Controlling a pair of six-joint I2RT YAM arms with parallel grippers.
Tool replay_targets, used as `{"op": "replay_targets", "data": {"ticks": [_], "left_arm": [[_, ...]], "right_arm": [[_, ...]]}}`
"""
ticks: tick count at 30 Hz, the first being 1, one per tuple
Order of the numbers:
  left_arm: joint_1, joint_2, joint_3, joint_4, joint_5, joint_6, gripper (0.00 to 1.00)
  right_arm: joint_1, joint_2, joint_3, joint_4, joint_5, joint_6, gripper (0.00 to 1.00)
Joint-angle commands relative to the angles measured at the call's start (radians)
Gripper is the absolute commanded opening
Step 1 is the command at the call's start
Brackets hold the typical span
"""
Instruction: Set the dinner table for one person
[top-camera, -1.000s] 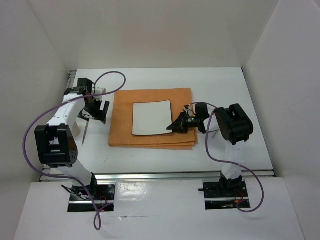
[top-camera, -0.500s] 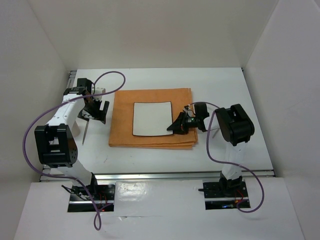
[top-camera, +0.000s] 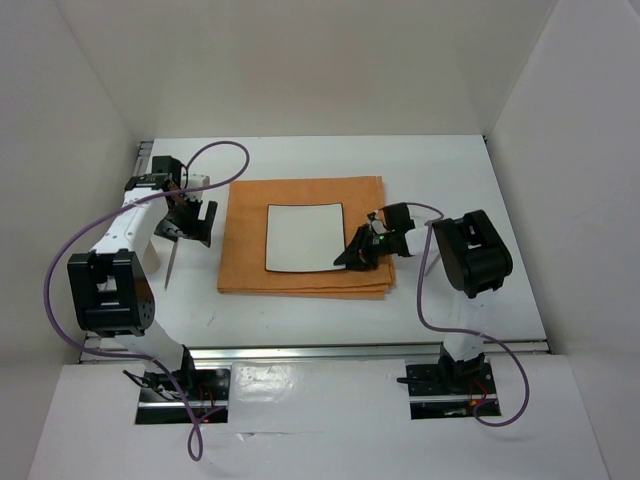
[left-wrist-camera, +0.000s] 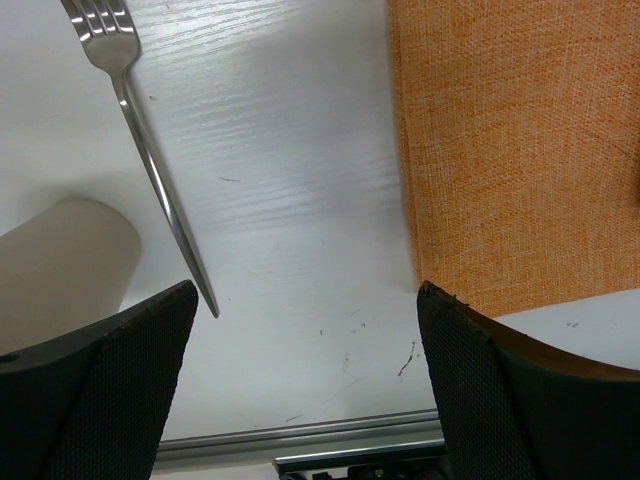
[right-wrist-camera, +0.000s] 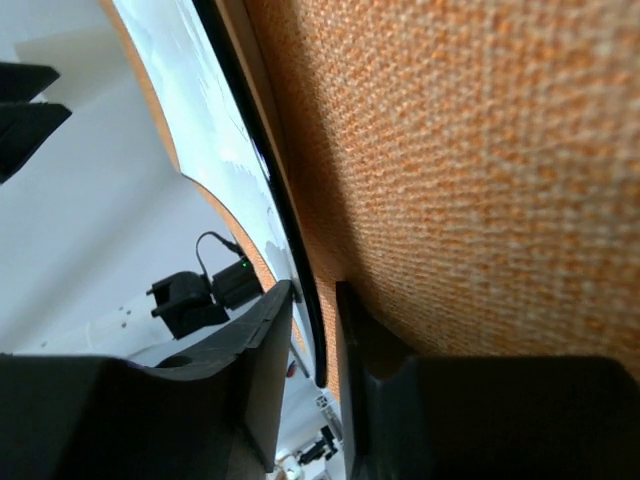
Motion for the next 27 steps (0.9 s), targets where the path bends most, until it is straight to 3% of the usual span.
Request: {"op": "replay_targets", "data": {"ticks": [1,8,14,18,23,27], "left_arm": [[0.006,-0.039,-0.005,0.001,0.023,0.014,0.96],[0.006,-0.048,-0.005,0.001,0.032,0.014,0.96],[0.015,-0.048,-0.005,0.001,0.032,0.014,0.96],[0.015,-0.057,0.004,-0.008,0.032,0.023,0.96],[0.015,-0.076,0.014,-0.008,0.006,0.032,0.96],[0.015,-0.109,0.035,-0.017,-0.038,0.032,0.96]], "right_arm": [[0.029,-0.057,0.039,-0.166,0.094,-0.034,0.30],[0.051,-0.057,0.039,-0.157,0.076,-0.025,0.30],[0.071,-0.067,0.048,-0.177,0.085,-0.025,0.19],[0.071,-0.077,0.057,-0.224,0.085,-0.056,0.42],[0.071,-0.109,0.057,-0.266,0.119,-0.080,0.51],[0.071,-0.122,0.071,-0.364,0.159,-0.125,0.66]]}}
